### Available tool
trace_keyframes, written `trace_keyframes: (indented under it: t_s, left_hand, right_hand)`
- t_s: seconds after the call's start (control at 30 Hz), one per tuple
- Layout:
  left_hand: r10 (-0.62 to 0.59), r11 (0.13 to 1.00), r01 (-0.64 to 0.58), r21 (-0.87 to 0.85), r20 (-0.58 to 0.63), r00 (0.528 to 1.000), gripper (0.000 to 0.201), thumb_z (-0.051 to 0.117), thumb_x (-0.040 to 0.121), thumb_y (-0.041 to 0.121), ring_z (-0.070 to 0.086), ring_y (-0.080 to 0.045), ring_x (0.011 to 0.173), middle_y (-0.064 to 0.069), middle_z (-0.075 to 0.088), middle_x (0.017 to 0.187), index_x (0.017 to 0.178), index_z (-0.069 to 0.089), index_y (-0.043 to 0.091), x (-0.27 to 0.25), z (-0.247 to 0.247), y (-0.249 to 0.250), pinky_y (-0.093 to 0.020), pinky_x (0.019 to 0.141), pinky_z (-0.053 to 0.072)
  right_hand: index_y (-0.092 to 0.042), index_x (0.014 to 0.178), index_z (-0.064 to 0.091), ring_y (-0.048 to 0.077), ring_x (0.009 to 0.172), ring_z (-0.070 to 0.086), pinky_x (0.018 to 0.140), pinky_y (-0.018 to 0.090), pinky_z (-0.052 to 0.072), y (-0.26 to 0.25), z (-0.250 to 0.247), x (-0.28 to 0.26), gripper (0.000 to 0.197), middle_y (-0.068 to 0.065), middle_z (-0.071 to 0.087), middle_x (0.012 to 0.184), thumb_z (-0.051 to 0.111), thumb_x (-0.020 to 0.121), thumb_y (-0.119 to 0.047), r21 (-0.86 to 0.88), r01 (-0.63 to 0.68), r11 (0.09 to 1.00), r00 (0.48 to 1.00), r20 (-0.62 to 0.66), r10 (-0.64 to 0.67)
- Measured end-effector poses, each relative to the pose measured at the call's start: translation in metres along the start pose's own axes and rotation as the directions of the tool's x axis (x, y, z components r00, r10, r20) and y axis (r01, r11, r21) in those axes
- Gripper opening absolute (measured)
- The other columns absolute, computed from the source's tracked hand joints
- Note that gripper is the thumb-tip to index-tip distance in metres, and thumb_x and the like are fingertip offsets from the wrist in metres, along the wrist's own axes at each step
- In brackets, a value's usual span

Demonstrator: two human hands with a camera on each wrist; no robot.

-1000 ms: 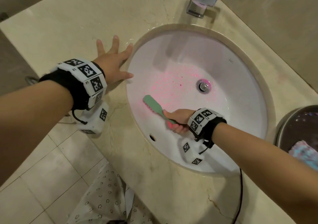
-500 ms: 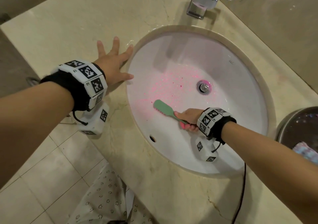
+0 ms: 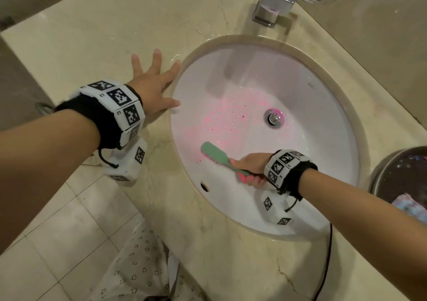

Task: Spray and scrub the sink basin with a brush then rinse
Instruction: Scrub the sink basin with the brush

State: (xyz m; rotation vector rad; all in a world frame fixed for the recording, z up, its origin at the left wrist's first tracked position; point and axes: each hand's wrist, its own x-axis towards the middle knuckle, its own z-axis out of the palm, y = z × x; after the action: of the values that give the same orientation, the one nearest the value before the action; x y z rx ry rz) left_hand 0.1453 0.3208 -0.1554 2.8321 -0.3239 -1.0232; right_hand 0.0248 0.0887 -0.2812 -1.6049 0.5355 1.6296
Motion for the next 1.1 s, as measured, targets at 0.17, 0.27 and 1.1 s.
trace_keyframes:
  t_s: [0.17,0.27,1.1]
  left_hand:
    - [0.002,1.0,-0.002,-0.004,-0.003,1.0,0.081,0.051,0.092,0.041,-0.023,-0.043,0.138,0.001,-0.024,0.155,0.149,-0.006,0.038,0.0,0.0,0.0,-0.061,0.108,0.007]
    - [0.002,1.0,-0.002,-0.009,-0.005,1.0,0.081,0.052,0.092,0.04,-0.022,-0.043,0.138,0.001,-0.024,0.155,0.149,-0.005,0.038,0.0,0.0,0.0,-0.061,0.108,0.007]
    - [0.007,1.0,-0.007,-0.023,0.0,1.0,0.08,0.052,0.093,0.039,-0.025,-0.042,0.138,0.002,-0.025,0.154,0.149,-0.005,0.038,0.002,0.002,-0.002,-0.059,0.109,0.007]
  right_hand:
    - [-0.012,0.061,0.051,0.008,0.029,0.031,0.034,0.014,0.026,-0.009,-0.011,0.004,0.061,-0.004,0.041,0.041,0.033,0.092,-0.061,0.042,0.057,0.997,0.953,-0.301,-0.042]
    - [-0.011,0.063,0.051,0.008,0.027,0.032,0.033,0.012,0.026,-0.035,0.001,0.01,0.062,-0.006,0.041,0.037,0.03,0.093,-0.06,0.122,0.165,0.979,0.937,-0.328,-0.117]
    - [-0.012,0.067,0.049,0.007,0.03,0.033,0.034,0.014,0.027,-0.062,0.009,0.011,0.06,-0.008,0.042,0.039,0.029,0.092,-0.062,0.185,0.204,0.961,0.96,-0.229,-0.16]
